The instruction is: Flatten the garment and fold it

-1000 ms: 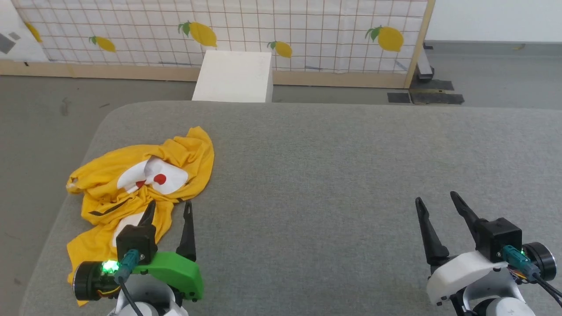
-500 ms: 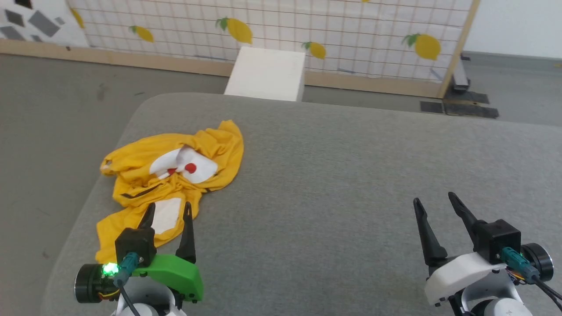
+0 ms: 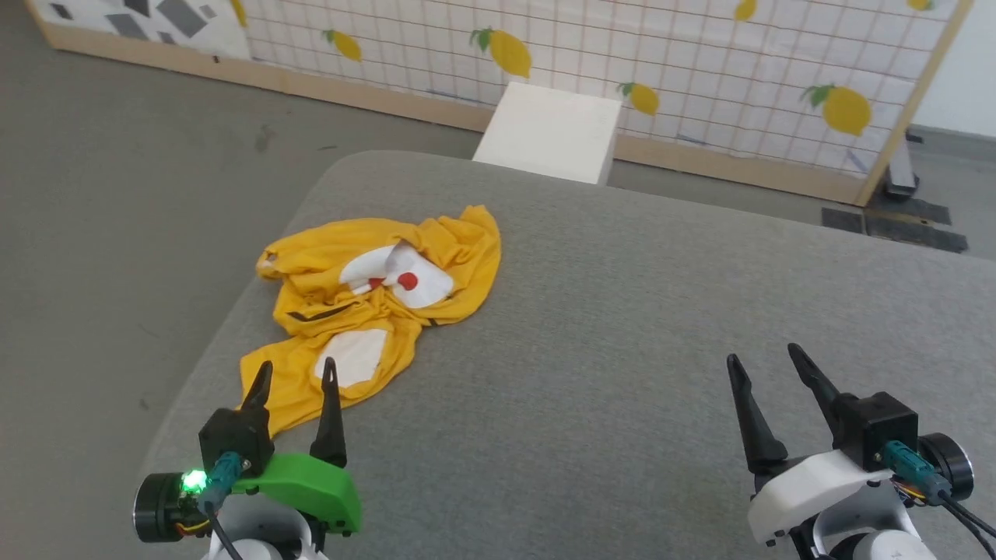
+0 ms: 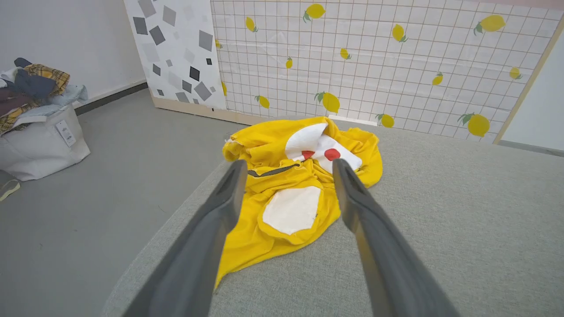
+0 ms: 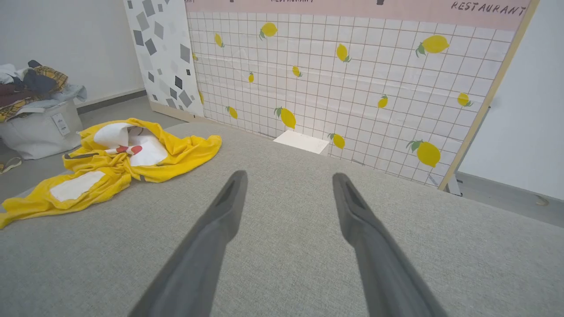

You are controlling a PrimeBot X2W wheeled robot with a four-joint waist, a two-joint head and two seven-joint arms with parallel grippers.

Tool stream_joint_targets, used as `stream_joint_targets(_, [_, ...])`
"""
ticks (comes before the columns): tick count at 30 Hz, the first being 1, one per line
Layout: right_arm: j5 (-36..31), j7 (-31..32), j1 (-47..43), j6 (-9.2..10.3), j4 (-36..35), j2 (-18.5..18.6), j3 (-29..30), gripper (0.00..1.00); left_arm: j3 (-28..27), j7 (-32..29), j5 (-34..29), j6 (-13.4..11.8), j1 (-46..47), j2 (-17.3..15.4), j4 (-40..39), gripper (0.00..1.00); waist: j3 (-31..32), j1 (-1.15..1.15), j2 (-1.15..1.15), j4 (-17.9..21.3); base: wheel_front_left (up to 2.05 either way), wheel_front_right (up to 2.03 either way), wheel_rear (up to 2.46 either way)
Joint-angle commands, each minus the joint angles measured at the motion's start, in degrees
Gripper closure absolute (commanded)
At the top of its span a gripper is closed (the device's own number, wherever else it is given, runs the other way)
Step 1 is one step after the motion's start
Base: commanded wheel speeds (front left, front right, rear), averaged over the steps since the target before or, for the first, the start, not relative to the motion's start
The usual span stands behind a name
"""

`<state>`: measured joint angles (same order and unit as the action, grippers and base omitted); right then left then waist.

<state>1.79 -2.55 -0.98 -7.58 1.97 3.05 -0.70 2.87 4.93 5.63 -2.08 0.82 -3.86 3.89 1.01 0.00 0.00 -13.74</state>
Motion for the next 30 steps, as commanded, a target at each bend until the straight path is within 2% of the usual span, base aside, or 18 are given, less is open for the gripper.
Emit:
stream_joint_targets(1, [0.5, -0.6, -0.4, 0.03, 0.2, -0.1, -0.1, 0.00, 0.3, 0.6, 0.7, -0.5, 0.2, -0.4, 0.4, 0.00, 0.1, 0.00, 0.00, -0.9, -0.10, -0.10, -0.10])
stream_joint_targets(30, [1.0, -2.0, -0.6, 0.05, 0.9, -0.1, -0.4, 0.00, 1.3, 4.1, 4.3, -2.5, -0.1, -0.9, 2.0, 0.00, 0.1, 0.00, 0.00, -8.4, -0.01, -0.01, -0.01])
